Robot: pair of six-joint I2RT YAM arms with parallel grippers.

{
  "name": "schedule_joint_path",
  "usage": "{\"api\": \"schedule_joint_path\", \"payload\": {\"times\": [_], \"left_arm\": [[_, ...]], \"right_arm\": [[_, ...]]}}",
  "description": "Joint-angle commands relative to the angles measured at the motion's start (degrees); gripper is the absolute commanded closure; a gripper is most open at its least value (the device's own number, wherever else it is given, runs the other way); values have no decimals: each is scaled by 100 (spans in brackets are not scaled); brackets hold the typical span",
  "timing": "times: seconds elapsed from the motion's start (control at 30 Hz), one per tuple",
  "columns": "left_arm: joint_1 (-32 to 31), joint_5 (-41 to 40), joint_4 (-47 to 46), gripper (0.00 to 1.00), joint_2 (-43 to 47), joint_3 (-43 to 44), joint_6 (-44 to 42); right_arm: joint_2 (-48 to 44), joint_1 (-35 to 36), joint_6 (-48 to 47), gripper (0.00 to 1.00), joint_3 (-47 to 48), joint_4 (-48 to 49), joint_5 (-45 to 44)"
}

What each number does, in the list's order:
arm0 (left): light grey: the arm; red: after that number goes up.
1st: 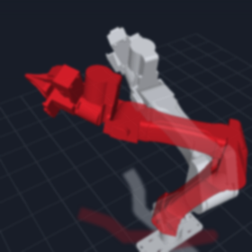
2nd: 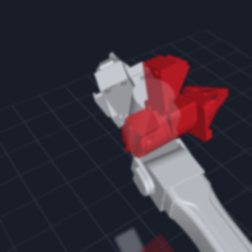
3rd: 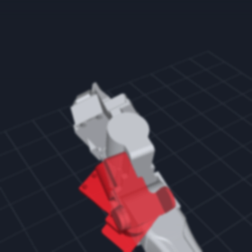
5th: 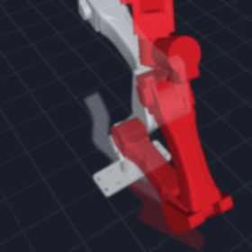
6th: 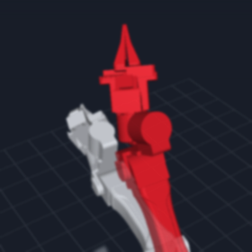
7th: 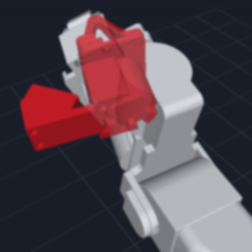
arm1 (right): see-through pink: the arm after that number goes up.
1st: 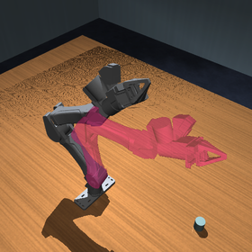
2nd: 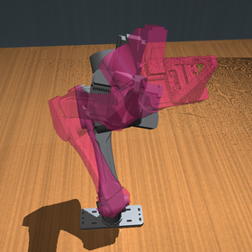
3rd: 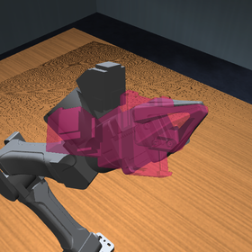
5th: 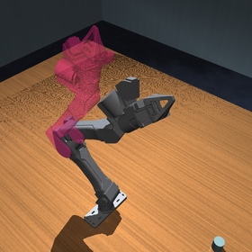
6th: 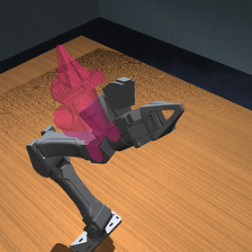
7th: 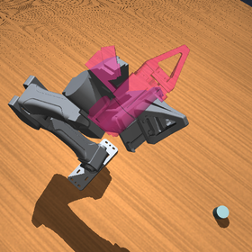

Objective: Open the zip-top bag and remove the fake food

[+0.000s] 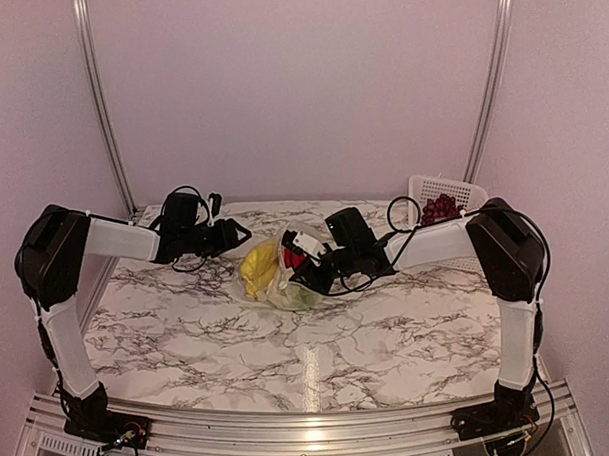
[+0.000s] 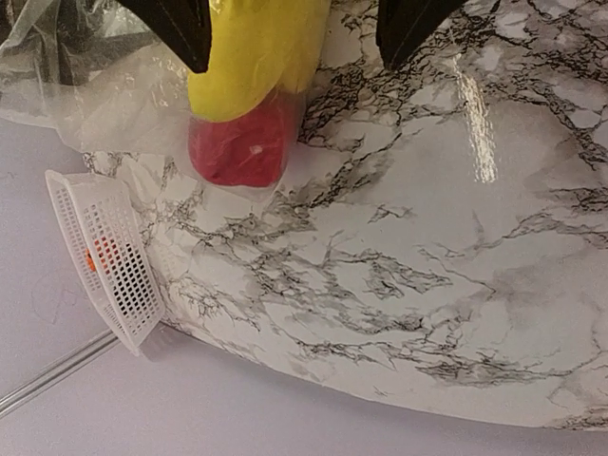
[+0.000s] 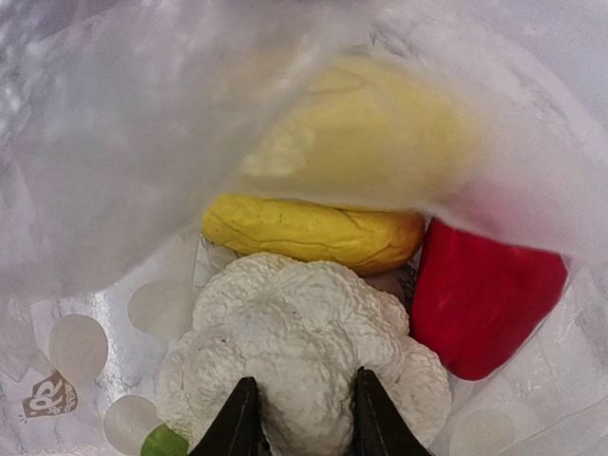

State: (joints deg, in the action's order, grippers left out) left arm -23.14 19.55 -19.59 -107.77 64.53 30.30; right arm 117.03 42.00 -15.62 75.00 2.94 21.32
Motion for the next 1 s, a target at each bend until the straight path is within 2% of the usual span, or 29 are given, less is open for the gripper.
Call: {"api": "schedule_joint_path", "payload": {"times": [0.0,0.13,0.3,0.53,0.6,0.83,0.9,0.97], "left_arm": [[7,658,33,39,-349,69,69],[6,743,-92,38,-128,-322,42],[37,690,-856,35,422,-1372,20],[119,942,-2075,35,453,-2215,215],[116,1024,-2302,37,385,-2255,217],[107,1287,-2697,60,140,-2137,239],[106,1358,-2769,62,82,-2127,277],[107,1398,-2715,56,11,-2093,302]], "right_arm": [[-124,22,103,98,-126,14,-79],[-126,13,99,100,-129,-4,-136],[-150,-6,90,100,-171,4,-178],[-264,-63,118,100,-266,102,-156],[-291,-90,156,100,-297,164,-116],[-307,-120,284,100,-268,312,6],[-308,-127,304,100,-263,344,21],[-300,-125,309,100,-243,336,21]]}}
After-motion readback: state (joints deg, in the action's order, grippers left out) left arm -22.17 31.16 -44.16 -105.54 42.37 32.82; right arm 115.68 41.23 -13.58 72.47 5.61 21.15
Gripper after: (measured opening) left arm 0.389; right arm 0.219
